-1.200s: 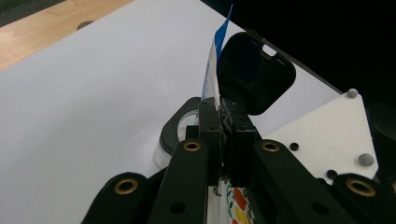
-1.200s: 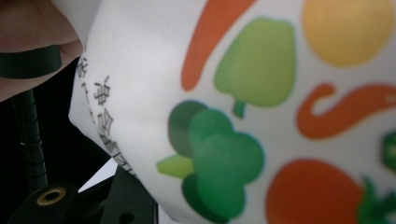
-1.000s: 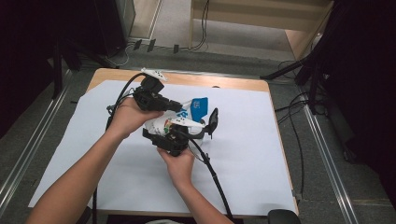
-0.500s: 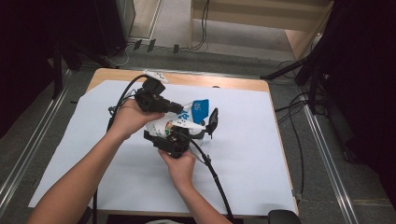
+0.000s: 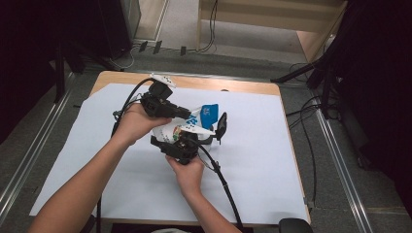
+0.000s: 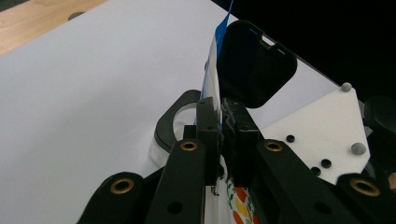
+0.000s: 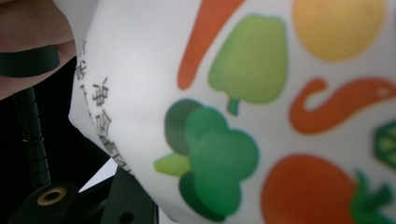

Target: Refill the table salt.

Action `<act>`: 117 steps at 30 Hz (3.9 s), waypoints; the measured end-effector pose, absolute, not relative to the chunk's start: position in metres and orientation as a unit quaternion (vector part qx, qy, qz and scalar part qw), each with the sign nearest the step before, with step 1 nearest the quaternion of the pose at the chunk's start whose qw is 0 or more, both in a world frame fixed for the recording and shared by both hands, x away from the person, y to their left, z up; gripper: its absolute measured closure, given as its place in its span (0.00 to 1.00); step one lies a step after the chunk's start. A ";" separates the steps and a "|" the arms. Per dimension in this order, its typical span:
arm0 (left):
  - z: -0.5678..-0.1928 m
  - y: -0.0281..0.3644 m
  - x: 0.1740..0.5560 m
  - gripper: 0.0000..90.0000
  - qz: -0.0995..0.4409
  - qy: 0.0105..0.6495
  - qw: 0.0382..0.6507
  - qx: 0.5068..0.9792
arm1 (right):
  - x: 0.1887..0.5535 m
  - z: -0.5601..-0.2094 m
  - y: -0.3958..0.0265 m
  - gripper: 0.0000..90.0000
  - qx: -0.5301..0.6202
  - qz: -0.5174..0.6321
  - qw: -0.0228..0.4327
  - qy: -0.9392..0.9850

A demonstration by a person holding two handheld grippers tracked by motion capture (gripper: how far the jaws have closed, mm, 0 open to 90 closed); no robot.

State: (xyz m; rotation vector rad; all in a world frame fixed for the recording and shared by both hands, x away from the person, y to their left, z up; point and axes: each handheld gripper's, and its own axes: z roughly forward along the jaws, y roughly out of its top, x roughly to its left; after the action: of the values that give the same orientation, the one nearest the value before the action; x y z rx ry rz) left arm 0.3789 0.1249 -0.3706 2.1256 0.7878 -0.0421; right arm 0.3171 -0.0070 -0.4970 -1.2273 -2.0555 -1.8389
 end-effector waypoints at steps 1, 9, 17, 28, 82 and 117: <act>-0.371 0.125 0.379 0.95 -0.015 0.313 0.420 0.852 | 0.317 -0.497 -0.007 0.66 -0.407 -0.609 0.062 -0.678; -0.373 0.126 0.378 0.98 -0.018 0.312 0.422 0.851 | 0.317 -0.497 -0.008 0.66 -0.406 -0.607 0.056 -0.681; -0.372 0.127 0.376 0.99 -0.016 0.312 0.421 0.851 | 0.316 -0.496 -0.008 0.66 -0.401 -0.607 0.050 -0.684; -0.372 0.125 0.377 0.99 -0.013 0.314 0.424 0.849 | 0.315 -0.494 -0.008 0.61 -0.388 -0.599 0.034 -0.699; -0.371 0.129 0.377 0.98 -0.007 0.329 0.434 0.838 | 0.321 -0.491 -0.006 0.66 -0.391 -0.599 0.057 -0.697; -0.374 0.128 0.375 0.98 -0.007 0.331 0.439 0.836 | 0.321 -0.492 -0.006 0.63 -0.380 -0.588 0.038 -0.713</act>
State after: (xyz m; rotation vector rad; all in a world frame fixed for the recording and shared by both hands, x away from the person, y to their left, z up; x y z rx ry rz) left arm 0.3749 0.1279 -0.3740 2.0769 0.8218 -0.0169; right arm 0.3212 -0.0058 -0.4923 -1.1664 -2.1860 -1.8052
